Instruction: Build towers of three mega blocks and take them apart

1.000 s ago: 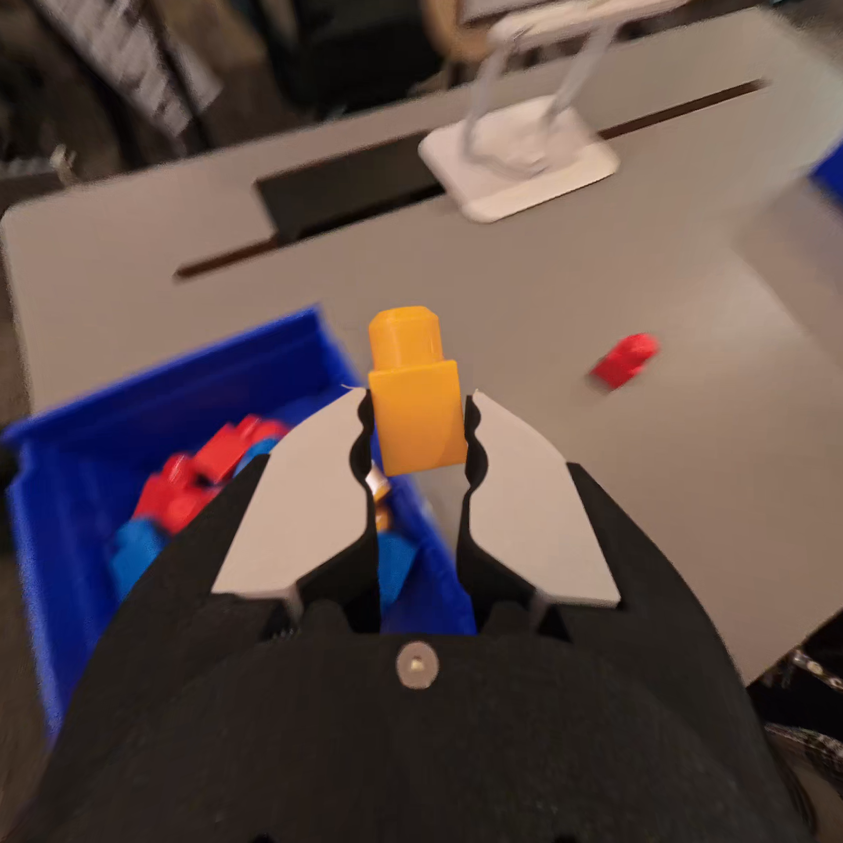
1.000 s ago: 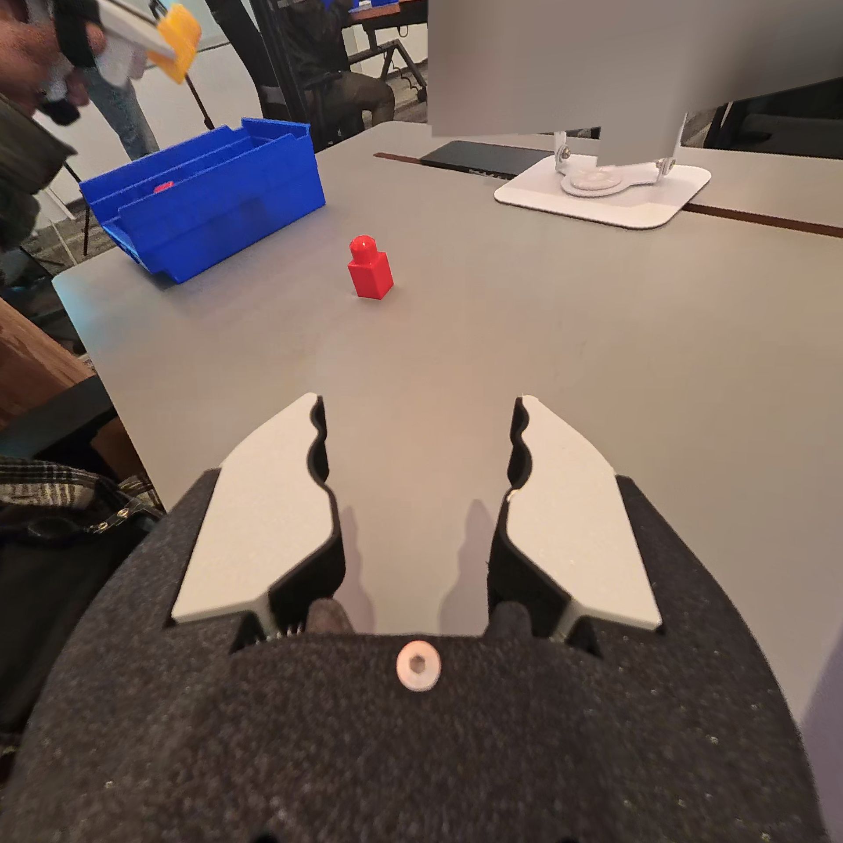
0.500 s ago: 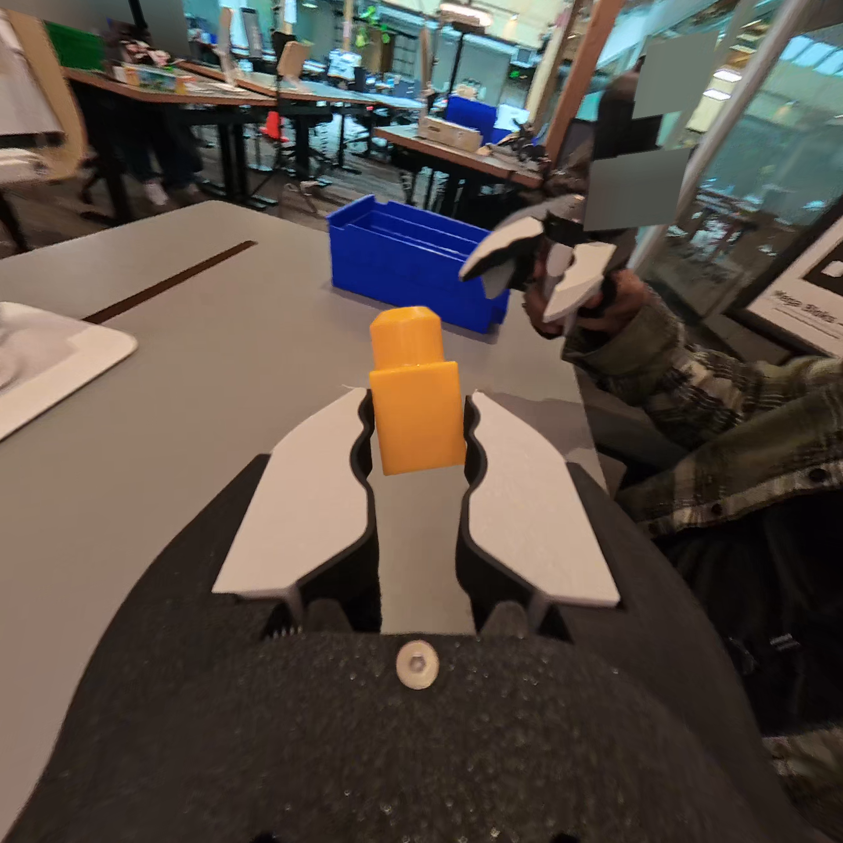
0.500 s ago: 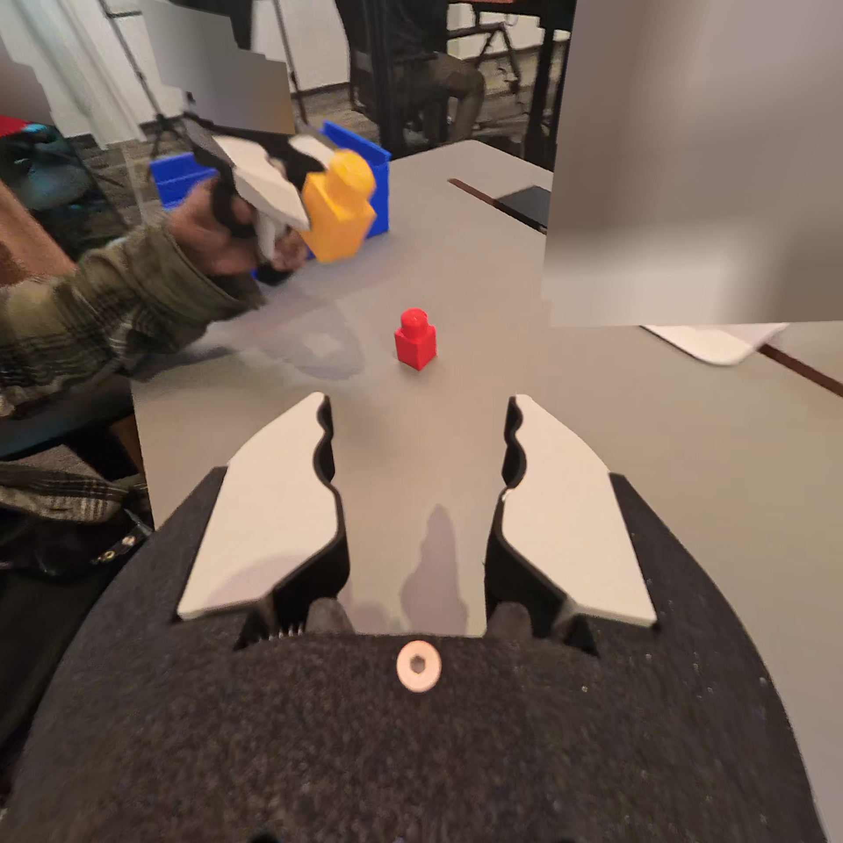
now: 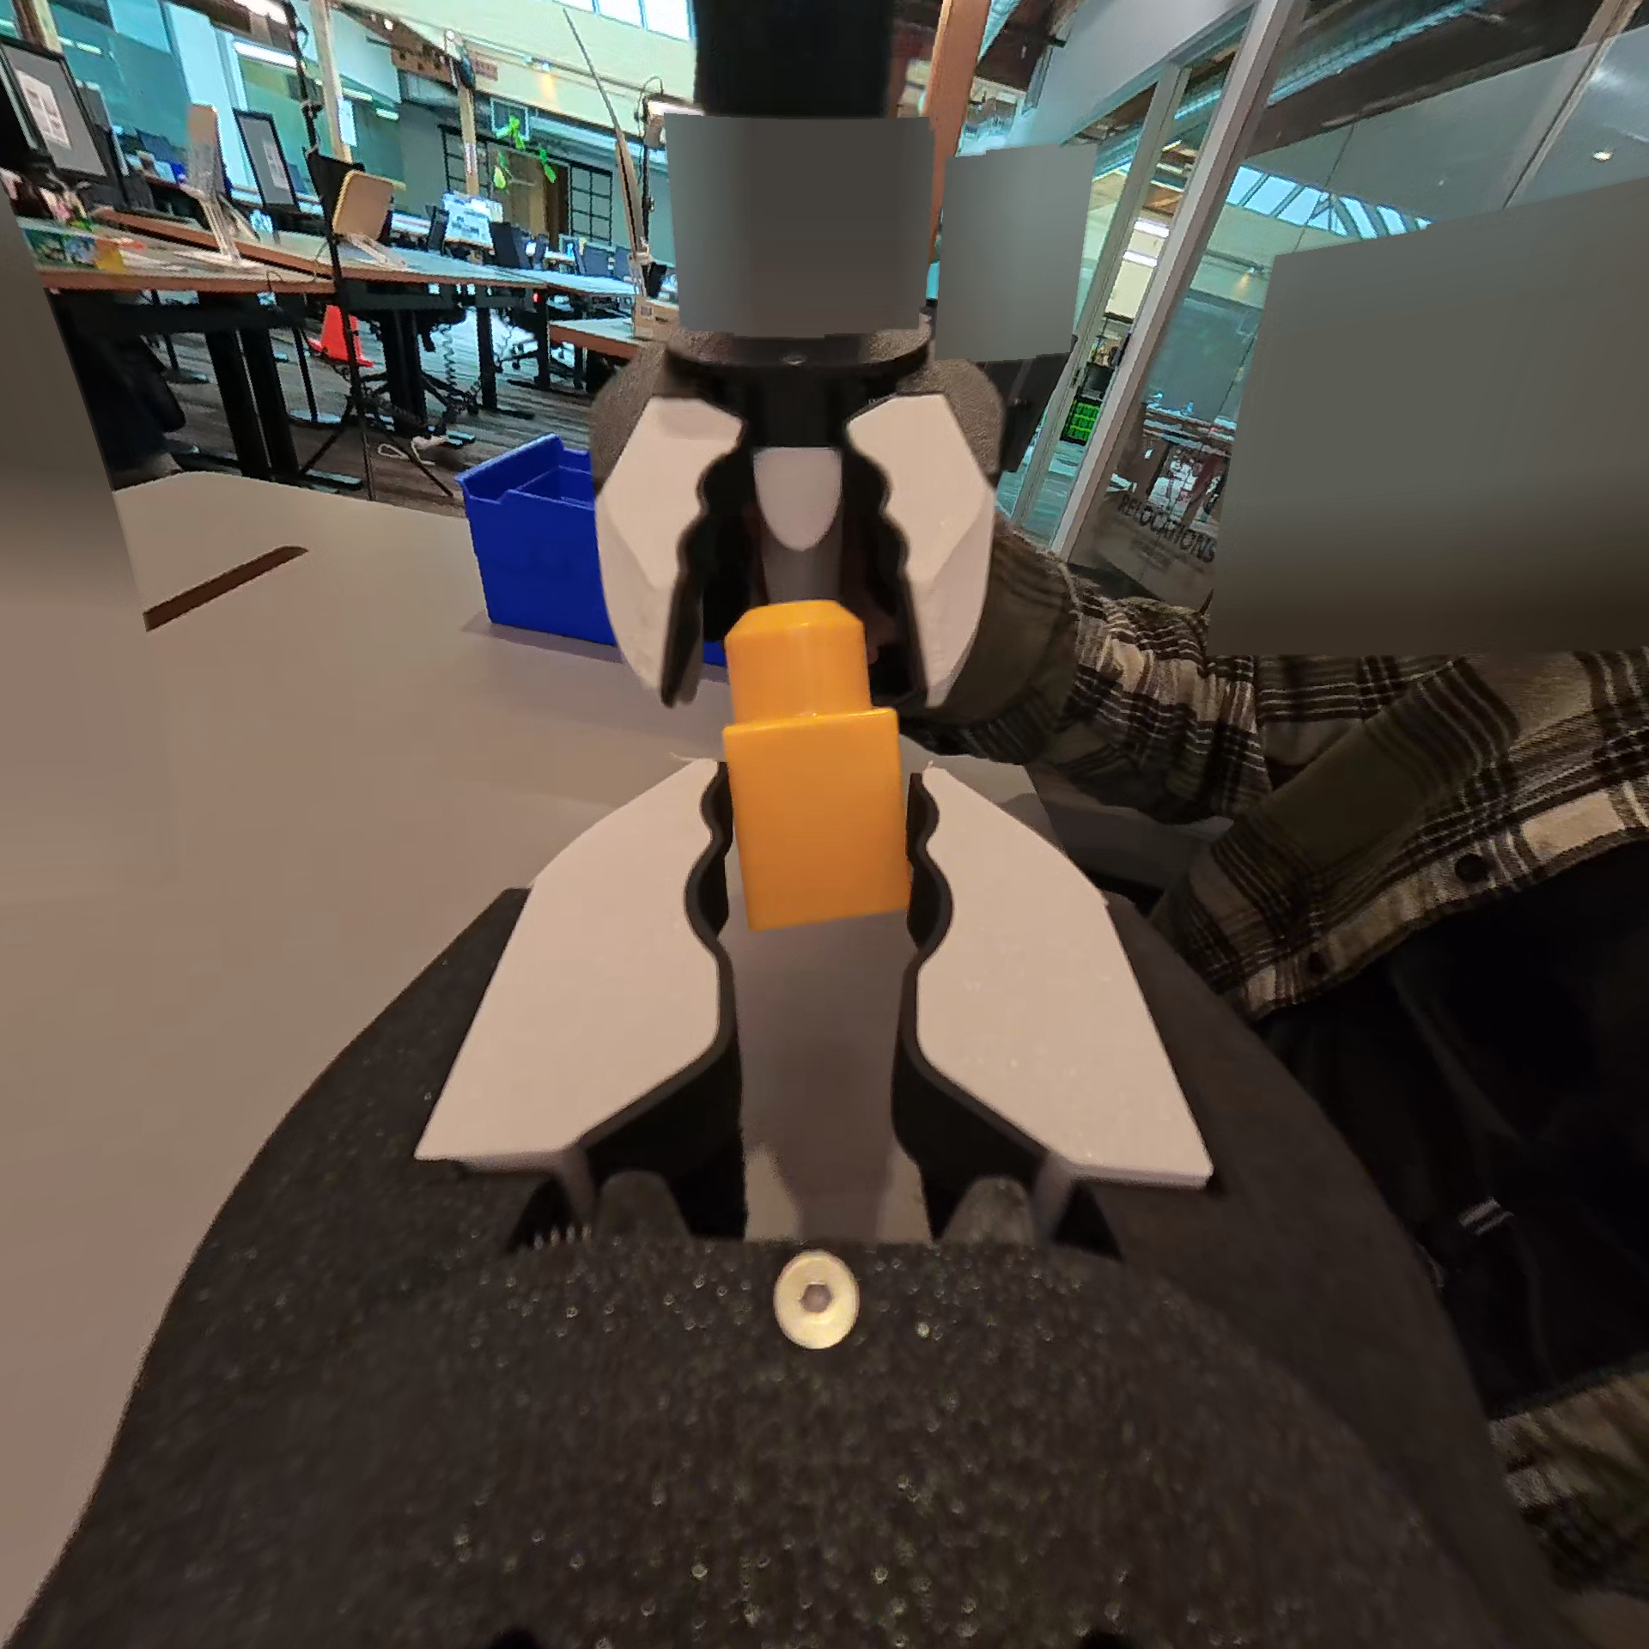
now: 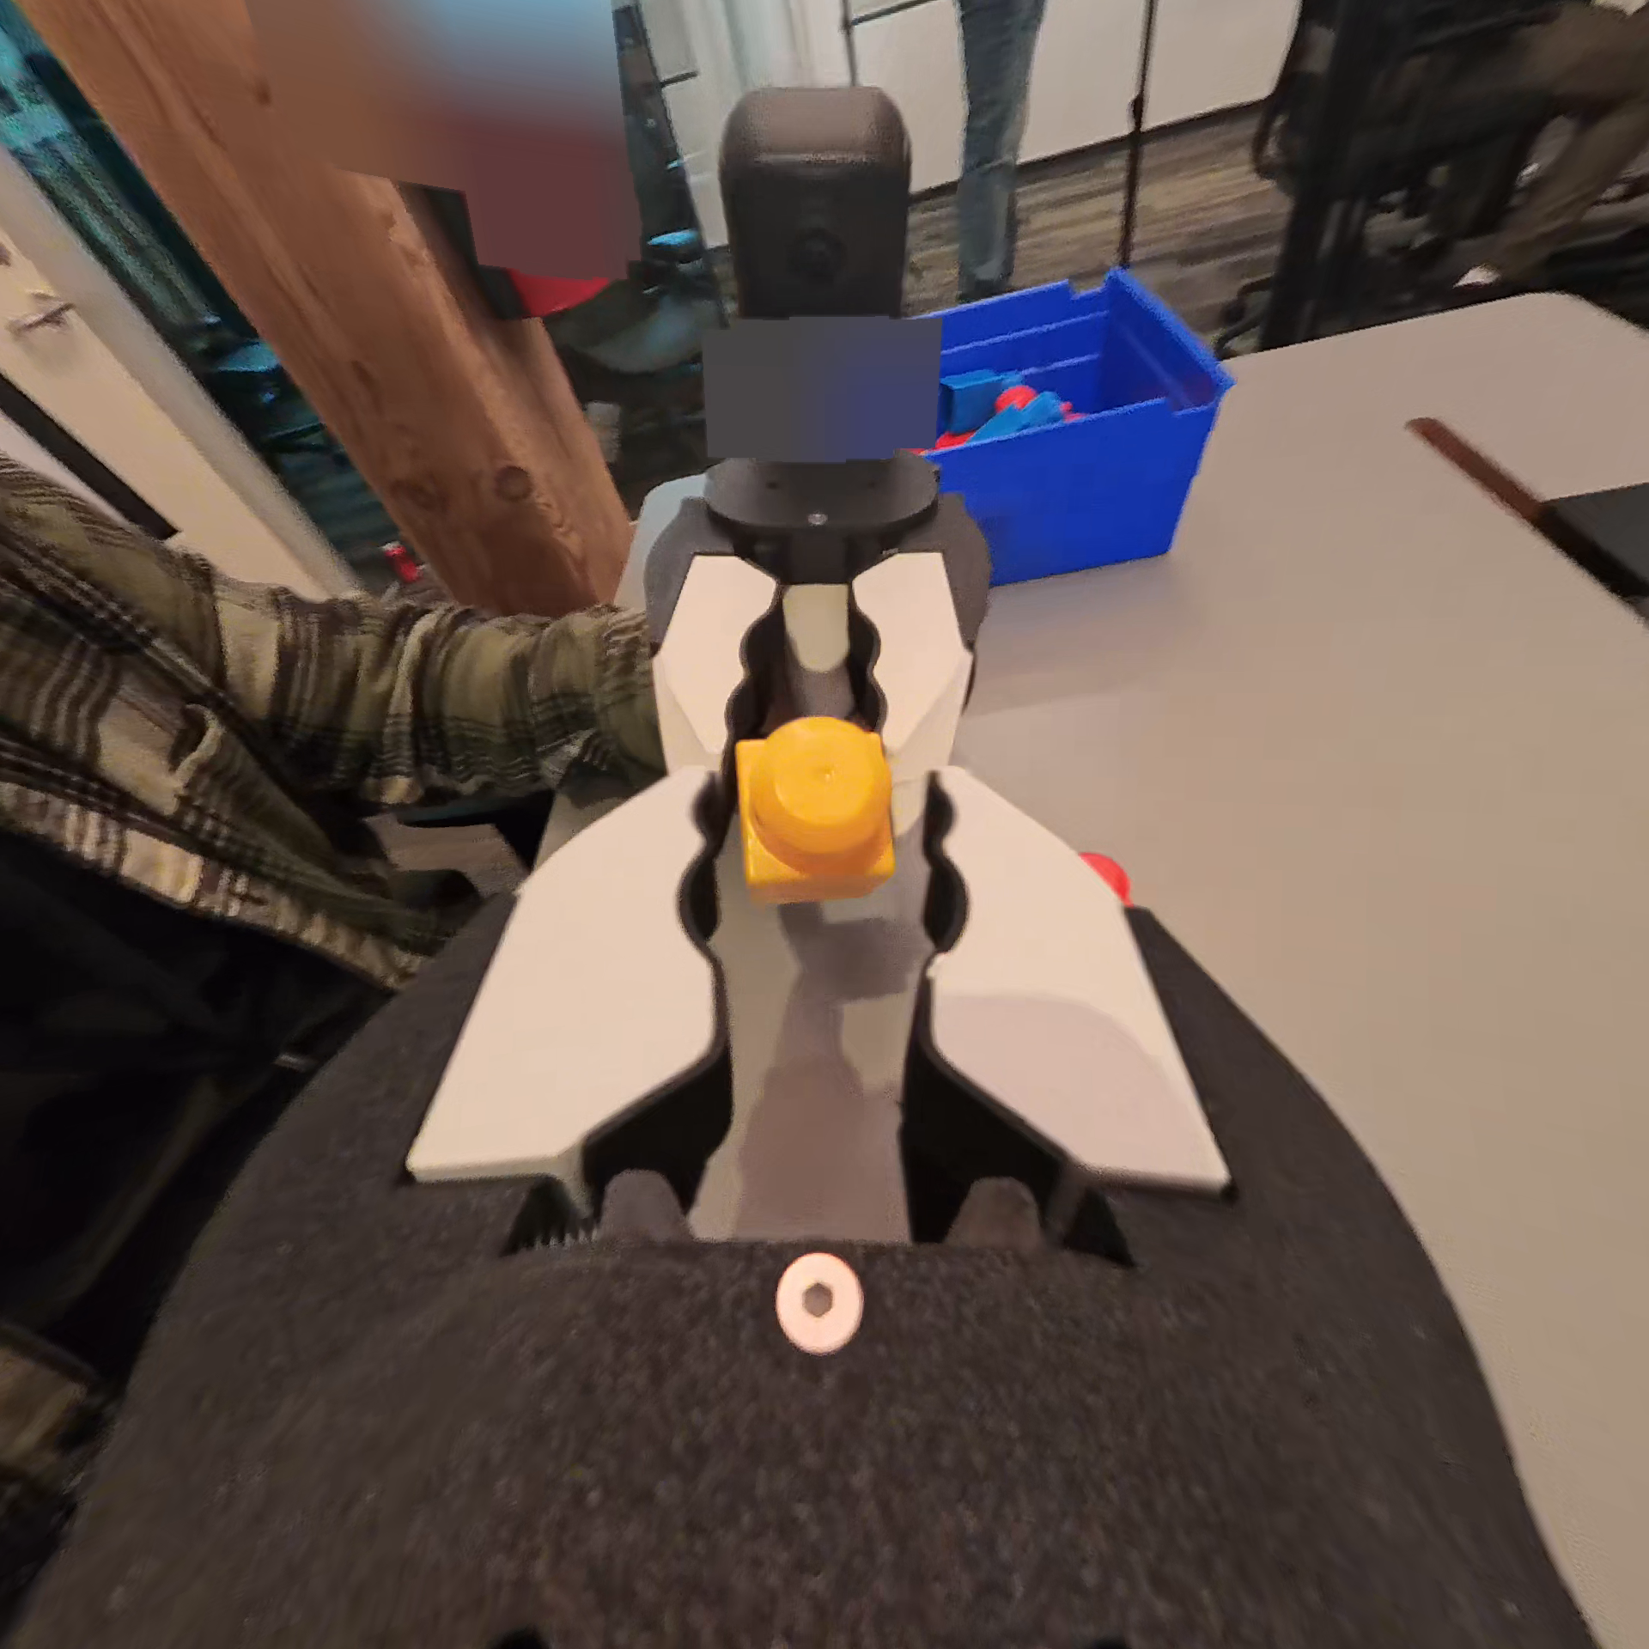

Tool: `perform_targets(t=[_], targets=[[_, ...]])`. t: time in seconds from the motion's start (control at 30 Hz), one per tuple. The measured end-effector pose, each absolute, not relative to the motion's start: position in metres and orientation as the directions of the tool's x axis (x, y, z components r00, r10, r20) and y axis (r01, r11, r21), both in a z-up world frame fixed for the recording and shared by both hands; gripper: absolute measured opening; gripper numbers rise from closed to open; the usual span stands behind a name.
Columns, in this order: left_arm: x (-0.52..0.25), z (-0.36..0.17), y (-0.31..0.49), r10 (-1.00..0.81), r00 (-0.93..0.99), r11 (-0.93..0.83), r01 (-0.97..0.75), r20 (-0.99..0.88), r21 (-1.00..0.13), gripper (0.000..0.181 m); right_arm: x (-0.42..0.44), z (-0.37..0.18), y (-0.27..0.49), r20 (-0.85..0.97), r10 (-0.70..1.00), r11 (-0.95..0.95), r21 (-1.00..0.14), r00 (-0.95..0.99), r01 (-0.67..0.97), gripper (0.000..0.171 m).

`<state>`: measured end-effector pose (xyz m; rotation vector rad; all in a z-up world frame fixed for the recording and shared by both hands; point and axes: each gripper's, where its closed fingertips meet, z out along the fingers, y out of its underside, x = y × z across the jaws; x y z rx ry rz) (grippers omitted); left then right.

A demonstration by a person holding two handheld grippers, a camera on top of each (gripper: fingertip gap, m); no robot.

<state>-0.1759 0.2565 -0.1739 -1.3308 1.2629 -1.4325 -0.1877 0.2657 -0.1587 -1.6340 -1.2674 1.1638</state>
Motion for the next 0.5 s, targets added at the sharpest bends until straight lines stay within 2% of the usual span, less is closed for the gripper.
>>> perform_targets(t=[0.03, 0.17, 0.27, 0.37, 0.5], targets=[[-0.177, -0.172, 0.257, -0.972, -0.135, -0.188, -0.062, 0.195, -0.980, 0.036, -0.190, -0.159, 0.264, -0.232, 0.970, -0.242, -0.923, 0.068, 0.300, 0.032], [-0.187, -0.172, 0.264, -0.971, -0.088, -0.214, -0.079, 0.221, -0.974, 0.036, -0.199, -0.158, 0.270, -0.204, 0.978, -0.203, -0.925, 0.030, 0.322, 0.031], [-0.216, -0.167, 0.280, -0.969, 0.064, -0.244, -0.093, 0.239, -0.965, 0.036, -0.200, -0.157, 0.287, -0.163, 0.987, -0.158, -0.921, 0.017, 0.355, 0.031], [-0.258, -0.150, 0.292, -0.943, 0.210, -0.271, -0.029, 0.259, -0.962, 0.043, -0.201, -0.176, 0.310, -0.070, 0.998, -0.063, -0.891, 0.001, 0.450, 0.031], [-0.297, -0.135, 0.287, -0.907, 0.315, -0.290, 0.018, 0.280, -0.957, 0.047, -0.211, -0.208, 0.325, 0.004, 0.996, 0.056, -0.822, -0.093, 0.566, 0.031]])
